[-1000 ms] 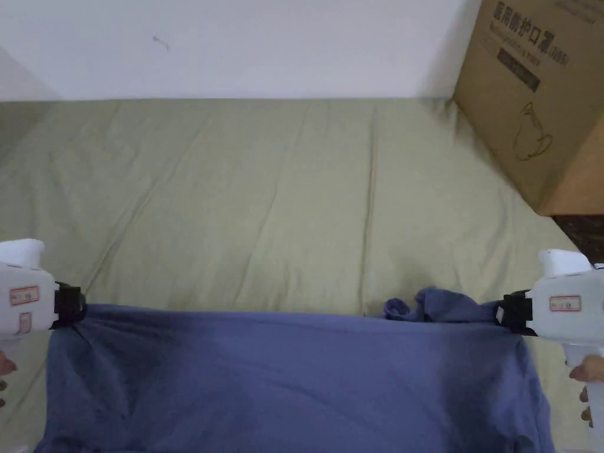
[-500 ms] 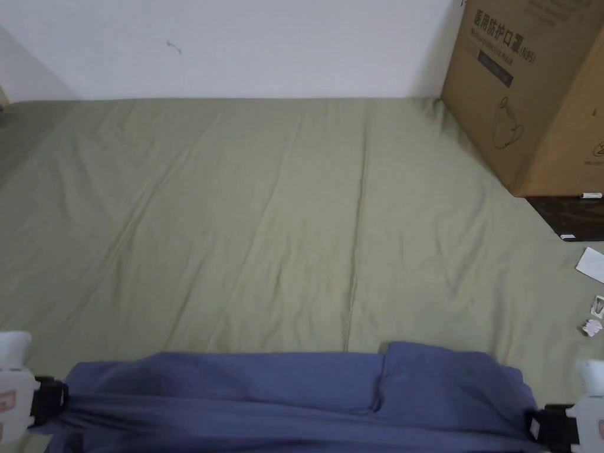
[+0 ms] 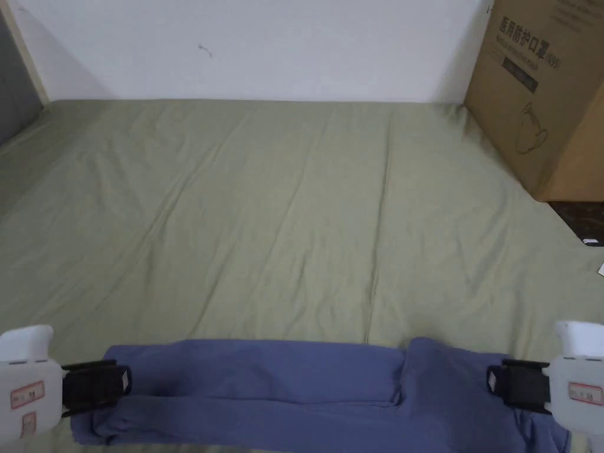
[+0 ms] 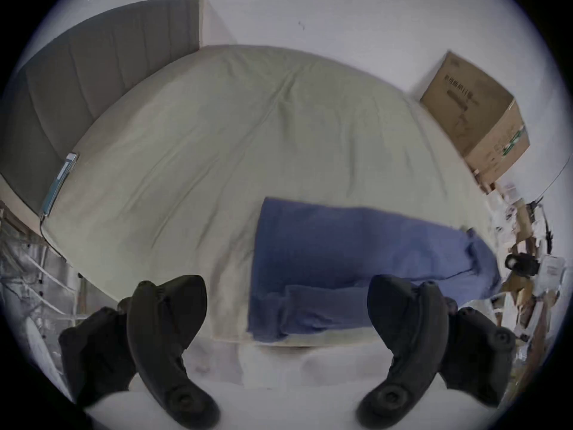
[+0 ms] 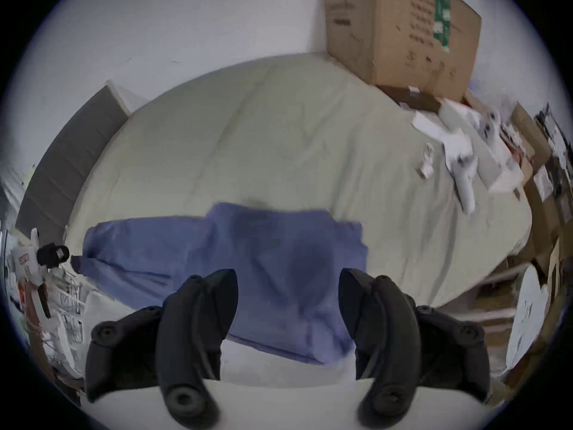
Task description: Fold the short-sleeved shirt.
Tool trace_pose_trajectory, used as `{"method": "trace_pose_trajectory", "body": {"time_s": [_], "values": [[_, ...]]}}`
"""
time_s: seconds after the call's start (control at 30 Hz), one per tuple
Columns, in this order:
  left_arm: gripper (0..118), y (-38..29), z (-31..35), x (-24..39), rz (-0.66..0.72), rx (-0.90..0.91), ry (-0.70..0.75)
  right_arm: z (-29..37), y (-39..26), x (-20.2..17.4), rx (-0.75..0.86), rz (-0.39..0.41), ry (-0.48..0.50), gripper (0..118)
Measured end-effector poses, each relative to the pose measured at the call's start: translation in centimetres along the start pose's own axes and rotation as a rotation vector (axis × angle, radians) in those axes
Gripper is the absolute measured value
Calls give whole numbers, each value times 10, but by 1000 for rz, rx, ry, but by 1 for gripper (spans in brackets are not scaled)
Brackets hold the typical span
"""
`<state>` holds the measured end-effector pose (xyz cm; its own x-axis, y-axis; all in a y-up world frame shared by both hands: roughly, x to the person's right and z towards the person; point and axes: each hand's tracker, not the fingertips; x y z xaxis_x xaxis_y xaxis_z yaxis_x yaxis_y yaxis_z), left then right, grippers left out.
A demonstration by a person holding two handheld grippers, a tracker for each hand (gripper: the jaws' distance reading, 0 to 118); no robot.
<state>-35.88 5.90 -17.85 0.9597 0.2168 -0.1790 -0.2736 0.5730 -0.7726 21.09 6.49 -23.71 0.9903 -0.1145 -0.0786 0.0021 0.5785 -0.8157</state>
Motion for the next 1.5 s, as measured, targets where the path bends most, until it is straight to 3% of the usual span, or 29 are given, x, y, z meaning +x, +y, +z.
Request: {"method": "trace_pose_trajectory", "body": {"time_s": [0.03, 0.07, 0.1, 0.13, 0.2, 0.27, 0.4, 0.43, 0.5, 0.53, 0.6, 0.8, 0.87, 0.9, 0.93, 1.0, 1.07, 1.13, 1.33, 1.5], "values": [[76, 3, 6, 4, -5, 19, -20, 0, 4, -10, 13, 20, 20, 64], [41, 6, 11, 6, -9, 31, -56, -1, 8, -22, 27, 45, 41, 48], [0, 8, 14, 7, -7, 32, -74, -3, 10, -31, 33, 65, 54, 7], [0, 9, 13, 8, 6, 25, -115, -7, 11, -43, 41, 86, 61, 0], [0, 6, 7, 6, 58, 37, -161, -16, 8, -64, 61, 77, 59, 0], [0, 4, 2, -1, 93, 3, -186, -27, 6, -82, 6, 106, 153, 0], [4, -4, -5, -28, 250, 42, -218, -41, -1, -115, -19, 147, 185, 0], [22, -8, -9, -36, 294, 39, -252, -42, -2, -123, -29, 171, 189, 0], [88, -14, -19, -55, 372, -13, -269, -46, -5, -134, -53, 217, 207, 0], [102, -18, -25, -61, 388, -35, -258, -48, -7, -138, -61, 225, 208, 0], [112, -30, -35, -69, 407, -34, -236, -51, -8, -148, -92, 259, 224, 0], [114, -51, -70, -85, 626, -59, -399, -61, -14, -169, -125, 324, 224, 0], [114, -47, -75, -86, 625, -47, -428, -63, -14, -176, -138, 329, 230, 0], [107, -45, -75, -86, 653, -57, -438, -65, -15, -178, -143, 332, 229, 0], [90, -44, -73, -86, 689, -51, -442, -65, -15, -180, -147, 334, 228, 0], [30, -42, -74, -84, 677, -47, -459, -67, -15, -184, -154, 342, 232, 0], [14, -43, -88, -78, 629, -127, -412, -71, -15, -187, -162, 345, 239, 0], [10, -42, -92, -77, 596, -190, -365, -72, -15, -189, -170, 346, 237, 0], [9, -19, -69, -92, 556, -115, -393, -69, -11, -184, -169, 343, 232, 0], [9, -13, -56, -98, 505, -107, -327, -71, -6, -172, -167, 292, 223, 0]]}}
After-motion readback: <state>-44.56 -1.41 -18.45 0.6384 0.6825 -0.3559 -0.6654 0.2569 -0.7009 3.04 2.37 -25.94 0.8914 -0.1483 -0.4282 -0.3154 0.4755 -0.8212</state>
